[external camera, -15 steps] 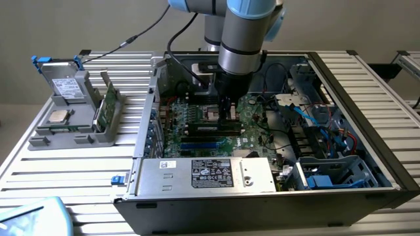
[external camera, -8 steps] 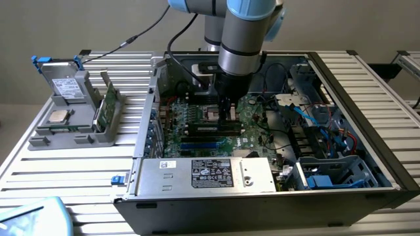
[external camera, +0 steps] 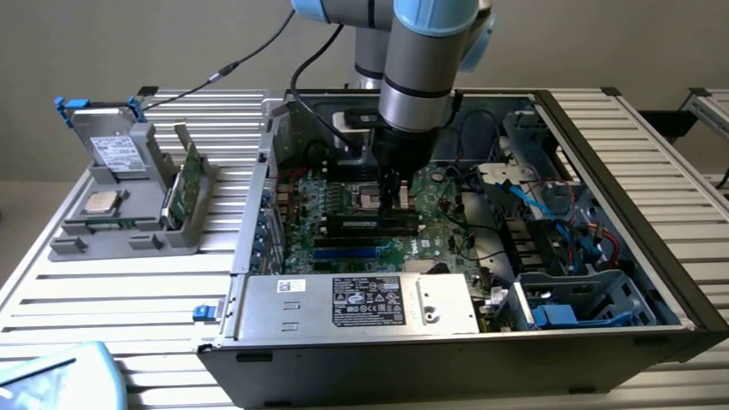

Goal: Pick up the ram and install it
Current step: 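Insert the ram into the slot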

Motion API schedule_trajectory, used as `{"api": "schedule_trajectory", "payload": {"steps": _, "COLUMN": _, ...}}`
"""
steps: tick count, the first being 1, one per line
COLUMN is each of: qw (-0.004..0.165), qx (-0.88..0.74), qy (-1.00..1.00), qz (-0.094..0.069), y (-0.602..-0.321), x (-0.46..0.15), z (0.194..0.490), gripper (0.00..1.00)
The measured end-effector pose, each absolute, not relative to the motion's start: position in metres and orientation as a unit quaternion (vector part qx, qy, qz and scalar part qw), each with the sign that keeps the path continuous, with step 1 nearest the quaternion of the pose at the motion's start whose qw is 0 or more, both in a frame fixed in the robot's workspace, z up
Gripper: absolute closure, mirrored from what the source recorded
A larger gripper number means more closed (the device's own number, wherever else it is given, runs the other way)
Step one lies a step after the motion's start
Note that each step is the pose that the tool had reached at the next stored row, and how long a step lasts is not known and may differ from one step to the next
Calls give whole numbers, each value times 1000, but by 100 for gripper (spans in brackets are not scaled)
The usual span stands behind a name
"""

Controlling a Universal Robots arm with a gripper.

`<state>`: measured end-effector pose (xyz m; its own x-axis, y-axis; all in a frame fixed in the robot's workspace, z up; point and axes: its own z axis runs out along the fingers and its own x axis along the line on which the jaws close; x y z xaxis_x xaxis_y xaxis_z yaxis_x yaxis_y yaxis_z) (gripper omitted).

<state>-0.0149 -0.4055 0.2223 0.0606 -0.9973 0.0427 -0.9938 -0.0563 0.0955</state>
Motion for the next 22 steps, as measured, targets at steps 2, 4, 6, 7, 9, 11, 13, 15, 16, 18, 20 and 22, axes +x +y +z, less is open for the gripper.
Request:
{"api": "schedule_trajectory", "payload": {"steps": 2, "qw": 49, "qx": 726, "qy": -686, "qz": -17, "y": -405, "x": -15, "z": 222, "gripper": 86}}
{"api": "schedule_trajectory", "payload": {"steps": 4, "qw": 49, "qx": 725, "qy": -687, "qz": -17, "y": -405, "x": -15, "z": 222, "gripper": 86}}
{"api": "schedule_trajectory", "payload": {"steps": 6, "qw": 49, "qx": 725, "qy": -687, "qz": -17, "y": -405, "x": -15, "z": 222, "gripper": 86}}
{"api": "schedule_trajectory", "payload": {"steps": 7, "qw": 49, "qx": 725, "qy": -687, "qz": -17, "y": -405, "x": -15, "z": 222, "gripper": 86}}
{"api": "schedule_trajectory", "payload": {"steps": 9, "qw": 49, "qx": 725, "qy": -687, "qz": -17, "y": -405, "x": -15, "z": 221, "gripper": 86}}
{"api": "schedule_trajectory", "payload": {"steps": 11, "qw": 49, "qx": 725, "qy": -687, "qz": -17, "y": -405, "x": -15, "z": 221, "gripper": 86}}
{"api": "schedule_trajectory", "payload": {"steps": 13, "qw": 50, "qx": 725, "qy": -687, "qz": -17, "y": -405, "x": -15, "z": 220, "gripper": 86}}
{"api": "schedule_trajectory", "payload": {"steps": 15, "qw": 49, "qx": 725, "qy": -687, "qz": -17, "y": -405, "x": -15, "z": 220, "gripper": 86}}
{"api": "schedule_trajectory", "payload": {"steps": 16, "qw": 49, "qx": 725, "qy": -687, "qz": -17, "y": -405, "x": -15, "z": 220, "gripper": 86}}
{"api": "schedule_trajectory", "payload": {"steps": 18, "qw": 49, "qx": 725, "qy": -687, "qz": -17, "y": -405, "x": -15, "z": 219, "gripper": 86}}
{"api": "schedule_trajectory", "payload": {"steps": 20, "qw": 49, "qx": 725, "qy": -687, "qz": -17, "y": -405, "x": -15, "z": 219, "gripper": 86}}
{"api": "schedule_trajectory", "payload": {"steps": 22, "qw": 49, "qx": 725, "qy": -687, "qz": -17, "y": -405, "x": -15, "z": 219, "gripper": 86}}
